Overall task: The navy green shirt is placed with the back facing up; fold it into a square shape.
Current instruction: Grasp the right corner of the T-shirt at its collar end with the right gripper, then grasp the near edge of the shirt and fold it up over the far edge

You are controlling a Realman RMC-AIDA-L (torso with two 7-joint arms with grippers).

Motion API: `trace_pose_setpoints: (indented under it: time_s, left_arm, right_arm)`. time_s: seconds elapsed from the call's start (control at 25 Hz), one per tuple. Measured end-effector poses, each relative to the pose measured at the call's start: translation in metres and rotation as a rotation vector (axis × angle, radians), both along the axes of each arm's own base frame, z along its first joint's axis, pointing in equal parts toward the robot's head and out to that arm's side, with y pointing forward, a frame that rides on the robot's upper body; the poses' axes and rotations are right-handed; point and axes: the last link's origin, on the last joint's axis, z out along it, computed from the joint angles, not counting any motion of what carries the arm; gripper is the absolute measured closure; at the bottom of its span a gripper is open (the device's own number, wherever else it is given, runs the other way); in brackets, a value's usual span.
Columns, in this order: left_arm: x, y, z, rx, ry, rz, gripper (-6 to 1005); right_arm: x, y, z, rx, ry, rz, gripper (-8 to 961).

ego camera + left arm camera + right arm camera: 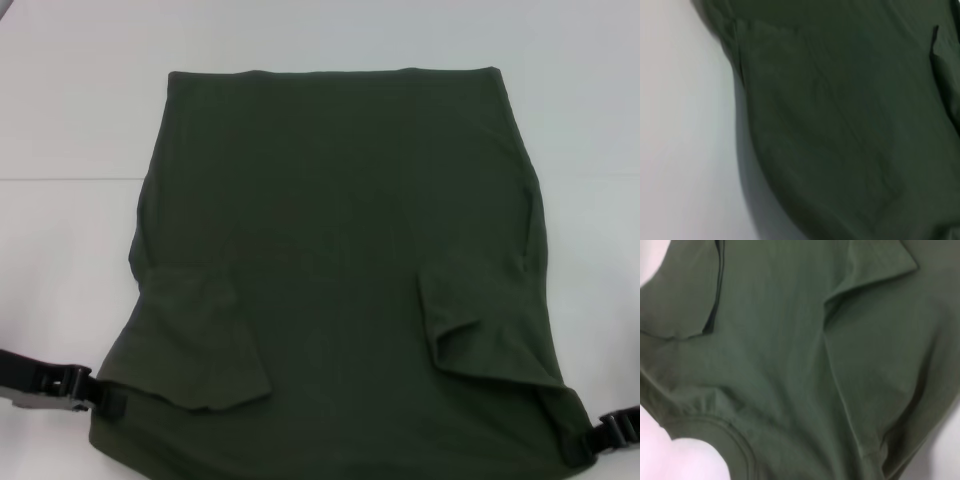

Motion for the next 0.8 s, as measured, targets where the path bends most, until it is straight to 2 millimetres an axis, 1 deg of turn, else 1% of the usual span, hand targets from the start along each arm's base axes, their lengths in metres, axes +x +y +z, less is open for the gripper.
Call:
trace_pose_setpoints:
  time_s: [0.2, 0.36, 0.4, 0.44, 0.64, 0.8]
  left_arm:
    - [0.002, -0.009, 0.004, -0.062, -0.021, 0.006, 972]
    - [0.002, -0.022, 0.002, -0.161, -0.056, 0.025, 972]
    - [0.002, -0.022, 0.002, -0.161, -0.056, 0.025, 972]
    - [0.002, -0.03, 0.001, -0.222, -0.077, 0.037, 972]
    - [0.0, -0.044, 0.0, -0.327, -0.065, 0.057, 972]
    - [0.001, -0.051, 0.002, -0.383, -0.063, 0.06, 971]
  right_arm:
    - [-0.002, -0.006, 0.002, -0.06, 0.01, 0.05, 922]
    - [-0.007, -0.012, -0.002, -0.135, 0.013, 0.11, 922]
    - [-0.008, -0.013, -0.003, -0.155, 0.01, 0.124, 922]
    - [-0.009, -0.014, -0.004, -0.171, 0.007, 0.138, 922]
    - [-0.015, -0.019, -0.006, -0.25, 0.006, 0.196, 923]
    - [-0.018, -0.024, -0.008, -0.32, -0.001, 0.242, 923]
